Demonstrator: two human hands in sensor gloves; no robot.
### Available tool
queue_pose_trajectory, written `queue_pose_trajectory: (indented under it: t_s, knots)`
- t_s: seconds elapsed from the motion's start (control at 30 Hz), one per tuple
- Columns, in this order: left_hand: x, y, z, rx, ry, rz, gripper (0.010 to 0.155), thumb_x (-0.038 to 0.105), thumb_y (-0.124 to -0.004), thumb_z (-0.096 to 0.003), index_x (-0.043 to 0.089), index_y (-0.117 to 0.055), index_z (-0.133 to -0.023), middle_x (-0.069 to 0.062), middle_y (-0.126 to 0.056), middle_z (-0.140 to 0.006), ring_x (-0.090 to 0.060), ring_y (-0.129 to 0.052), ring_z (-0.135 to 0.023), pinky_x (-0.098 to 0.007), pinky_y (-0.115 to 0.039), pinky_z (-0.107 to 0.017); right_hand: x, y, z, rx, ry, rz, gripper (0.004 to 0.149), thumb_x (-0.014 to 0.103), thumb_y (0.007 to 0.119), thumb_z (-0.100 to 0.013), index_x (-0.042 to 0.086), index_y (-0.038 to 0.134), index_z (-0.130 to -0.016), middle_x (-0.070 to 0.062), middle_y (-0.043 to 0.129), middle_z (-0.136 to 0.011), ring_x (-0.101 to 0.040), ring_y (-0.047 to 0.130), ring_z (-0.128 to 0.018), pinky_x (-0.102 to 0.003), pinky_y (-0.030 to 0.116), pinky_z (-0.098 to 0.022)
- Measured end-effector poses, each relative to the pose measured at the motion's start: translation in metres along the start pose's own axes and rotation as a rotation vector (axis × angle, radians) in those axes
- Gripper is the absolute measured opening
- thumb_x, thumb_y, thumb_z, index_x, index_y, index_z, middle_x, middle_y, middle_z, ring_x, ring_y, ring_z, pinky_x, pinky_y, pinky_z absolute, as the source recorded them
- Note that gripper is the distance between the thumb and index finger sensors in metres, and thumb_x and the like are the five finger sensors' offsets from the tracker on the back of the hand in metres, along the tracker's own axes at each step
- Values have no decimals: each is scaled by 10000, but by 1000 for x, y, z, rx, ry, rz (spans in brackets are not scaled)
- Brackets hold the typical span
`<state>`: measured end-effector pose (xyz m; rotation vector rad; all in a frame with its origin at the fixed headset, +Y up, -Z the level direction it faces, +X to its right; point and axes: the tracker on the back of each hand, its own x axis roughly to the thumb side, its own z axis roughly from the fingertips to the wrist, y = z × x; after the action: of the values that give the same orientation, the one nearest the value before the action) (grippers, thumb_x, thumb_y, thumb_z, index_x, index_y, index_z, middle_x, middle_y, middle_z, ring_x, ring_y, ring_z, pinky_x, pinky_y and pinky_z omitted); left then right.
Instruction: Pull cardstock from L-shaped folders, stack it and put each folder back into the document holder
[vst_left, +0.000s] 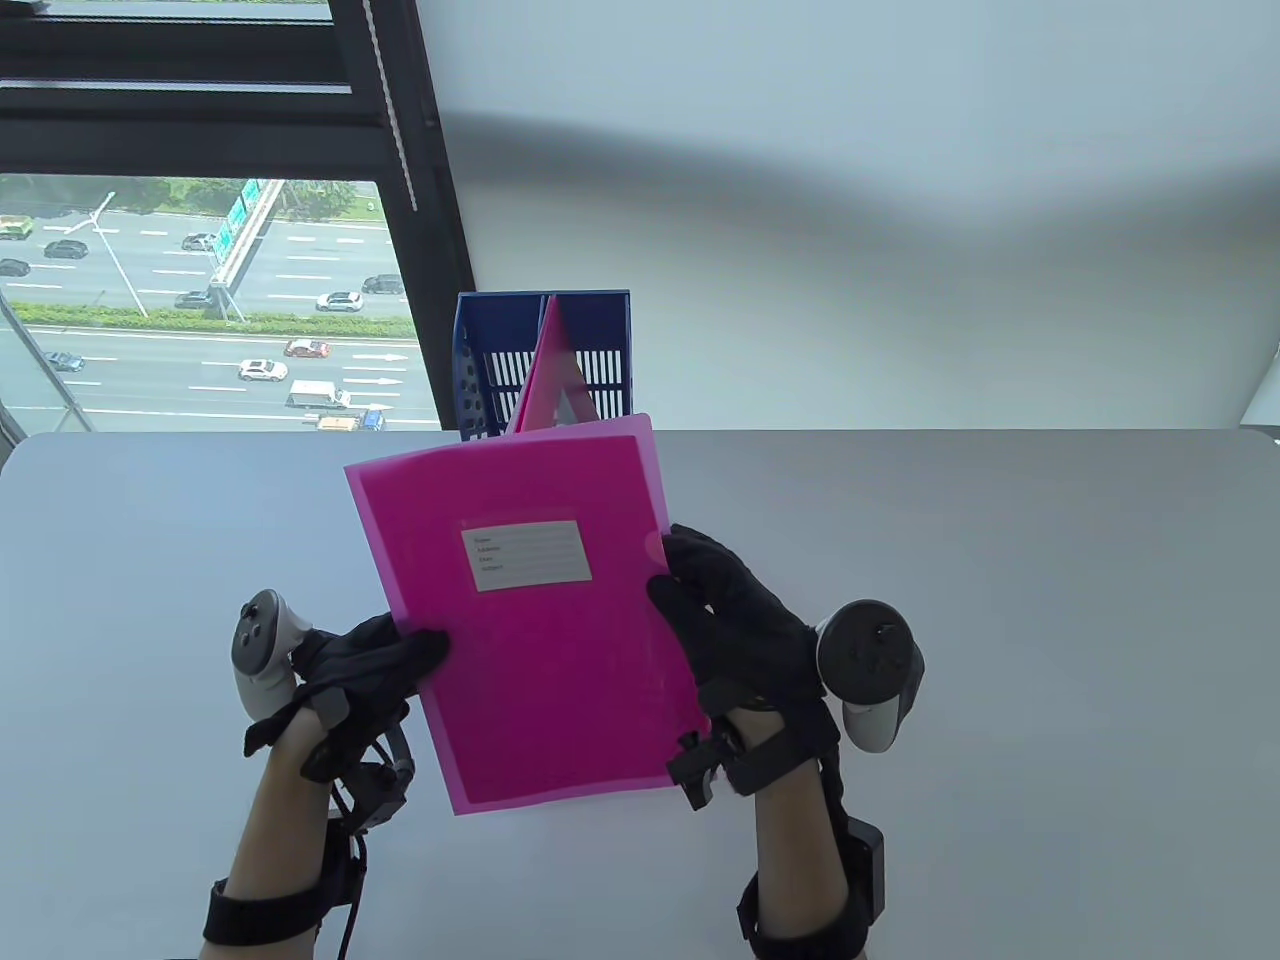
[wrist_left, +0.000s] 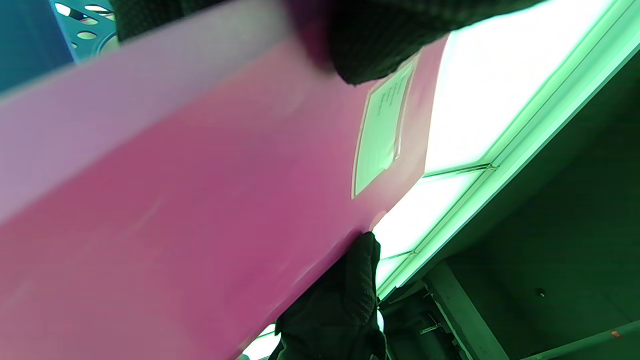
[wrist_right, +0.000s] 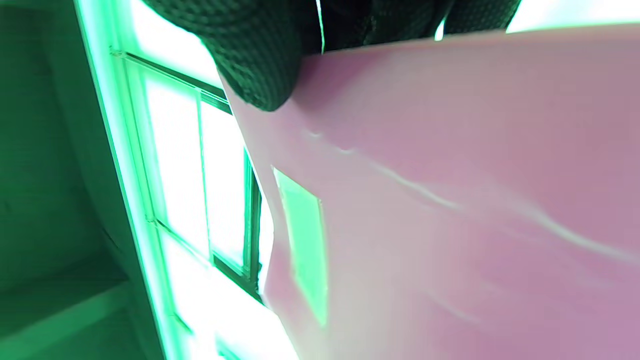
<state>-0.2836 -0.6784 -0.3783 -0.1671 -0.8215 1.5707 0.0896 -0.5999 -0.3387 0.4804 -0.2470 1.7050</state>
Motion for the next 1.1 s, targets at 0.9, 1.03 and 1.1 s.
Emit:
queue_pose_trajectory:
  t_s: [0.9,1.03,1.1]
  knots:
    - [2,0,0,-47,-13,17,459,347,-751,-591,100,-800,-975,-93,-966,-785,-309,-1091,-605,-509,-762,-665,-3,-2,-3,75,45,-102,411,378,866,-595,268,788,-984,-112,903,-898,-204,1039,-572,-490,656,-708]
    - [2,2,0,-47,-9,7,461,345,-751,-591,95,-800,-975,-93,-966,-785,-311,-1090,-606,-508,-762,-667,5,-2,-1,12,33,53,402,371,919,-562,292,820,-944,-105,907,-898,-197,1042,-581,-496,652,-710]
    - [1,2,0,-45,-9,9,461,345,-752,-590,95,-799,-975,-94,-966,-784,-312,-1090,-605,-509,-762,-665,9,0,0,-16,20,120,388,380,938,-545,311,846,-916,-94,912,-894,-186,1042,-582,-494,653,-711]
